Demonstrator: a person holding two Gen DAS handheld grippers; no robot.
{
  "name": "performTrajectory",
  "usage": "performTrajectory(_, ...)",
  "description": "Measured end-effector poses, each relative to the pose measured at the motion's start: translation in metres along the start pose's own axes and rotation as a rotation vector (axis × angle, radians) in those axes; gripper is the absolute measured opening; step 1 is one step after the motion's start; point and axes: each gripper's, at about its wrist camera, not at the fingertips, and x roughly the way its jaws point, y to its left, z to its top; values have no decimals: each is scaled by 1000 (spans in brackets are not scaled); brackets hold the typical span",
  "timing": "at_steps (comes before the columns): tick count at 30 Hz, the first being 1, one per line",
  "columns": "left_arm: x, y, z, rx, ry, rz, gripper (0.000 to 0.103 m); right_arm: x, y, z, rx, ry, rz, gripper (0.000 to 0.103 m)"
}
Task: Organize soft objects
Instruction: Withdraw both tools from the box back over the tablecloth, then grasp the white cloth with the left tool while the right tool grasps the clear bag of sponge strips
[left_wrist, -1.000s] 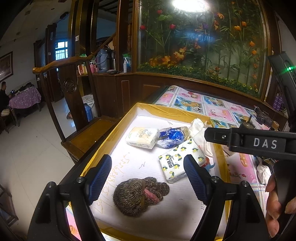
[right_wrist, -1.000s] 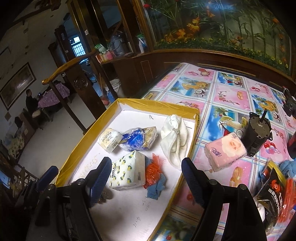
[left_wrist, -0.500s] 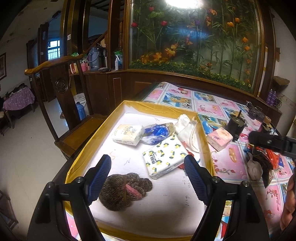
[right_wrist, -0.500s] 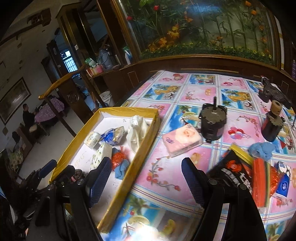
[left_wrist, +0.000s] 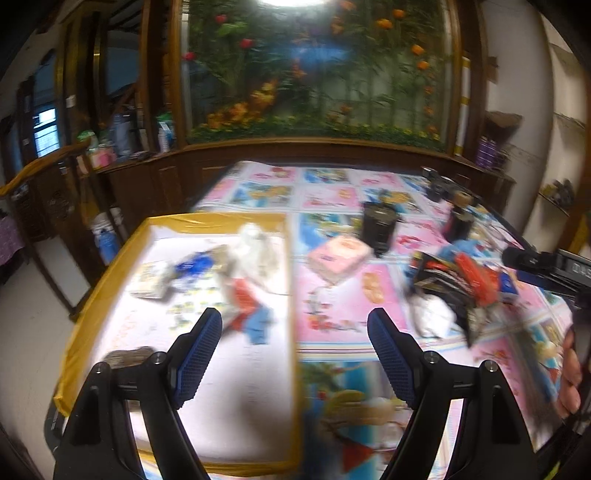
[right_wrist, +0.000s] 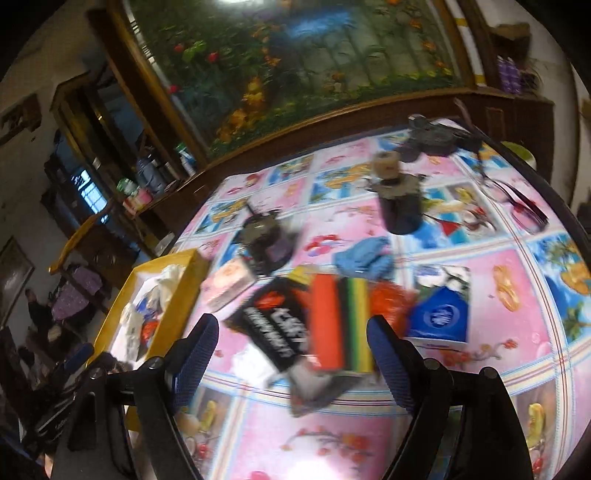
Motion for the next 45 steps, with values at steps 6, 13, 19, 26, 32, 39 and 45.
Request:
performTrajectory(6, 44, -50, 1, 38, 184, -245, 80, 2, -42, -7, 72, 0, 12, 86)
performTrajectory(13, 85, -86, 3, 74, 257, -249, 80, 2, -59, -5, 123, -9, 49, 86)
performTrajectory(19, 114, -100, 3, 83, 303, -238, 52, 0, -58, -5, 121, -19, 56, 86)
performTrajectory(26, 129, -111, 7, 88, 293, -260, 52, 3, -56, -5, 109, -18, 31, 86)
performTrajectory(32, 122, -103, 7, 59, 222, -277, 15, 9, -39, -5, 42, -3, 3, 86)
performTrajectory(39, 109, -89, 10, 34, 148, -237, 15, 32, -12, 10, -1, 75, -13, 86)
performTrajectory(45, 109, -81, 10, 28, 136, -210, 15, 64, -11, 18, 4, 162, -87, 86)
